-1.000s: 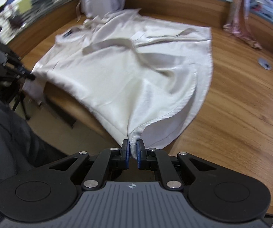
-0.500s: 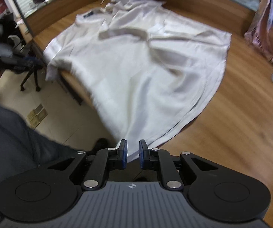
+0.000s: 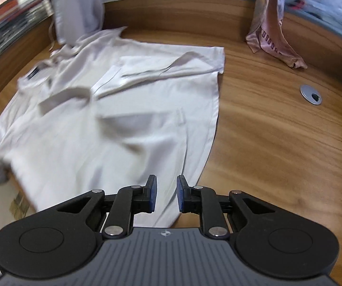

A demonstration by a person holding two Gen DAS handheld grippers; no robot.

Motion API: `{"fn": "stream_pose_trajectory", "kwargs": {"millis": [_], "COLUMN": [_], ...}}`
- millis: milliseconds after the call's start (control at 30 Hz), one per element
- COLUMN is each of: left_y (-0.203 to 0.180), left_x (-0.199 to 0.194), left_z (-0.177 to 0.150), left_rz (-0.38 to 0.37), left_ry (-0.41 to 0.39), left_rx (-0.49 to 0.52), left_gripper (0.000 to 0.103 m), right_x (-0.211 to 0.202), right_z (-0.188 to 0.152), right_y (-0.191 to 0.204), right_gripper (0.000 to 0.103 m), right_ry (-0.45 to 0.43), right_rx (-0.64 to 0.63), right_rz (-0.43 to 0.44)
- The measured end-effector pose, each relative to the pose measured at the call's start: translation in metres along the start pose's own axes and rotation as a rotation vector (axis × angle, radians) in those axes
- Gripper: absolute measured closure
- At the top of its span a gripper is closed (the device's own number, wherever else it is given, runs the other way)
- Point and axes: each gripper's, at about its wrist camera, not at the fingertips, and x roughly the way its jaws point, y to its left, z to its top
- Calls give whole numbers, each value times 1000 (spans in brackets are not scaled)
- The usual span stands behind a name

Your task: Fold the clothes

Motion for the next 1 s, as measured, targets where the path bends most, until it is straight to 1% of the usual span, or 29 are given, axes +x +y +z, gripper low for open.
{"fn": "stream_pose_trajectory", "kwargs": {"millis": [100,167,200,233,267,367,467,533,567,600,667,733,767,900,1000], "left_y": [1,1,1,1,1,0,0,0,-1,-2,-2,-2,-2,-4,-7], "left_x": [-8,-10,-10,-10,-8,-3,2,0,-1,-1,-1,0,2,5,8], "left_z": [2,1,0,-1,-4,-12,-20,-22,-24,-26,-26,-28,-28,-24,-15], "left_rz": [33,45,51,55,58,69,83,87,90,95,101,103,103,95,82], "left_ry": [-16,-20,-21,-20,-14,3,16,17,14,13,14,14,17,33,40], "left_rx": [-52,-76,-87,-97,-104,-125,-141,-154,-158,-160,-163,-165,-164,-140,-101], "left_gripper": [65,61,60,60,60,60,60,59,58,58,58,58,58,58,57], "right_x": [27,45,54,63,72,94,107,109,109,109,108,106,104,86,74], "right_z": [24,39,45,50,54,59,61,62,62,62,62,62,62,65,65], "right_y": [-8,-11,-12,-11,-11,-8,-3,0,2,3,6,7,6,-6,-15], "right_gripper": [83,82,80,75,74,74,74,74,76,80,91,93,98,98,98], "right_ry": [5,16,17,23,30,40,39,28,24,21,16,9,4,-33,-40], "right_rx": [-14,-38,-52,-63,-73,-105,-139,-162,-174,-185,-208,-221,-215,-152,-126], "right_rz": [-9,-17,-20,-24,-28,-30,-33,-27,-27,-27,-28,-26,-25,-67,-93]}}
